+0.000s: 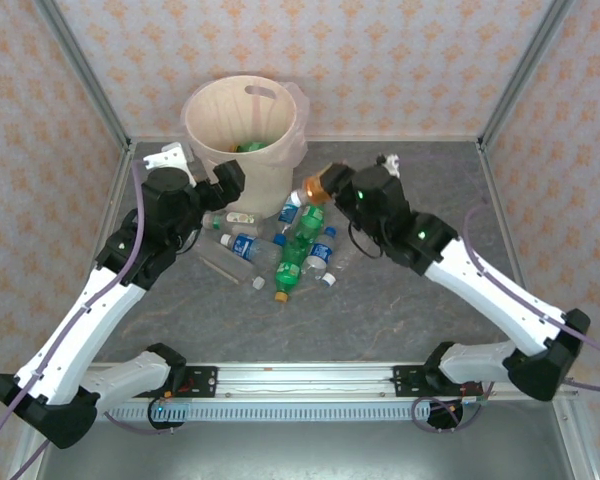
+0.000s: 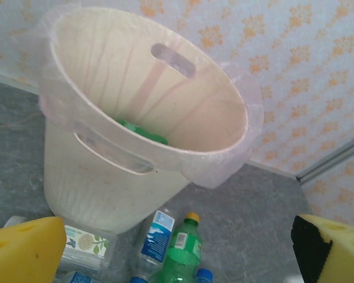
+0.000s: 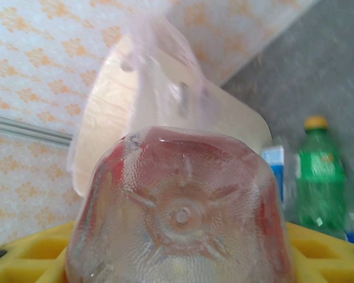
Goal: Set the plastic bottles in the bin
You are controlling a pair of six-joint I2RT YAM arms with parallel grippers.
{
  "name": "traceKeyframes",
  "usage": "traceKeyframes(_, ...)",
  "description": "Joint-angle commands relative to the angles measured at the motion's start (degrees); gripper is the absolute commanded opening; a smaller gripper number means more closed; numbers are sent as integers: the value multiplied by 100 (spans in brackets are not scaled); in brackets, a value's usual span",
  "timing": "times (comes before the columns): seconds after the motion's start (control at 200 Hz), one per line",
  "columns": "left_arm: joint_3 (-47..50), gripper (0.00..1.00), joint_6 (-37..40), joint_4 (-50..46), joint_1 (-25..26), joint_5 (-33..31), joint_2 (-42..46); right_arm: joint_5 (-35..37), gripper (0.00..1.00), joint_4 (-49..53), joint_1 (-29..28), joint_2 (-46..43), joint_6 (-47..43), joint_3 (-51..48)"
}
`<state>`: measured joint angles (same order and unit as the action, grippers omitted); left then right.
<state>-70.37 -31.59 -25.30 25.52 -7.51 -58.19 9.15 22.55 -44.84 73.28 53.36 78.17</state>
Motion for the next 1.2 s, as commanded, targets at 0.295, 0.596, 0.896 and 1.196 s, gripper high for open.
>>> traceKeyframes(0.295, -219, 99, -96, -508, 56, -729, 610, 122, 60, 531, 283, 2610, -2292, 3974)
traceKeyframes(0.596, -249, 99, -102, -848, 59, -818, 837, -83, 61, 983, 292, 4307, -2617, 6132)
traceKeyframes(0.896, -245, 99, -104, -882, 59, -787, 846, -247, 83, 910, 291, 4388, -2673, 6096)
traceKeyframes(1.196, -138, 99, -155, -784, 58, -638, 750, -186, 92, 989, 292, 4079, -2665, 5925)
